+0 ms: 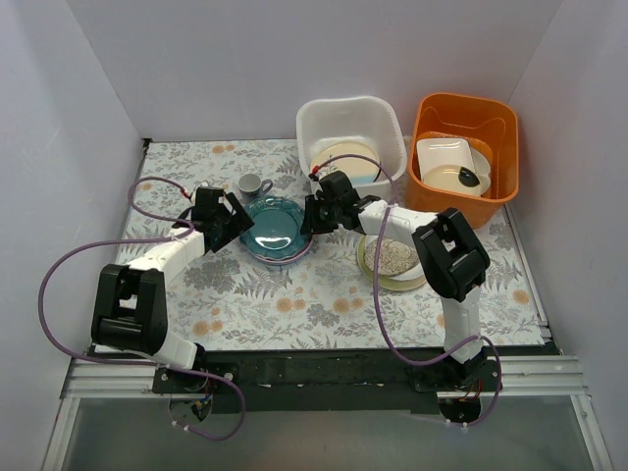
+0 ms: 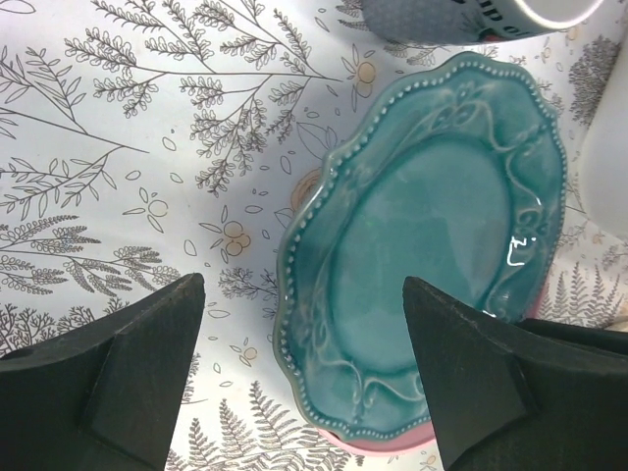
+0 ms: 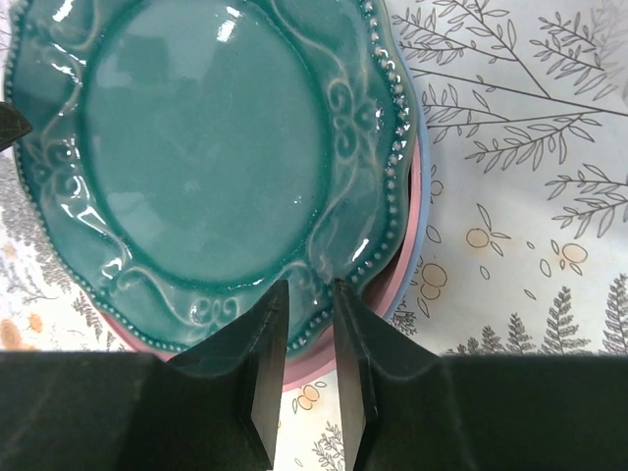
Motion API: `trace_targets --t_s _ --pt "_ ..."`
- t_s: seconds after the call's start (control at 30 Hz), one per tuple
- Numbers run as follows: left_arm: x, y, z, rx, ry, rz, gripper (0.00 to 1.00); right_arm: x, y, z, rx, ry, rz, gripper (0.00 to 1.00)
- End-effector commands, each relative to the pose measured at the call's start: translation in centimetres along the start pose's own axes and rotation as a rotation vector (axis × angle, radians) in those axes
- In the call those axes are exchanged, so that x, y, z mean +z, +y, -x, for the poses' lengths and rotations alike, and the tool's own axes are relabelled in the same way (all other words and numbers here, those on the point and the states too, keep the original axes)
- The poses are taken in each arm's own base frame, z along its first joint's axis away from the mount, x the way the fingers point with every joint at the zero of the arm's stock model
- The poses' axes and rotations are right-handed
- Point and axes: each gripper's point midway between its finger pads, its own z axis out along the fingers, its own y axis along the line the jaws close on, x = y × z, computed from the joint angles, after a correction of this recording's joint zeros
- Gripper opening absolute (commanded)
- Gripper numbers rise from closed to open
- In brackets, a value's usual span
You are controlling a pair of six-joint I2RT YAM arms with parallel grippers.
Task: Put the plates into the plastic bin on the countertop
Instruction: Pick up the plate at the center of the board.
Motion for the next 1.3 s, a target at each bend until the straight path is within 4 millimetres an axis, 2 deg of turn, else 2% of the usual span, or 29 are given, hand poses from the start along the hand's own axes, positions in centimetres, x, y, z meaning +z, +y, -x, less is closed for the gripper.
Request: trace_targets --t_s 0.0,0.13,0.3,0.6,0.9,1.13,1.27 --pt "-0.1 -0.6 1.3 -0.001 -0.031 0.006 0.82 -0.9 -1.8 -1.1 -0.034 0.057 -0.139 0.34" --pt "0.0 -0.5 1.2 0.001 -0.030 0.005 0.82 -1.4 -2.1 -0.4 -0.055 0.046 -0.192 0.40" --pt "0.1 -0.6 1.1 0.005 -0.027 0.003 0.82 -0.8 -2.7 -1.1 -0.060 0.077 -0.215 0.45" --pt "-0.1 -2.3 1.3 0.021 -0.027 -0.093 0.82 1.7 -2.2 -3.0 -0.047 0.126 -0.137 0.44" --pt "0.1 -3.6 0.7 0.019 -0.005 -0.172 0.81 2.6 -2.2 -3.7 -0.058 0.143 -0.116 0.43" --pt "-1.4 -6.1 1.1 0.035 -0.050 -0.345 0.78 2.8 -2.2 -4.1 -0.054 0.150 -0.100 0.42" --pt "-2.9 -8.0 0.4 0.051 -0.036 -0.481 0.78 2.9 -2.0 -4.2 -0.058 0.152 -0.093 0.41"
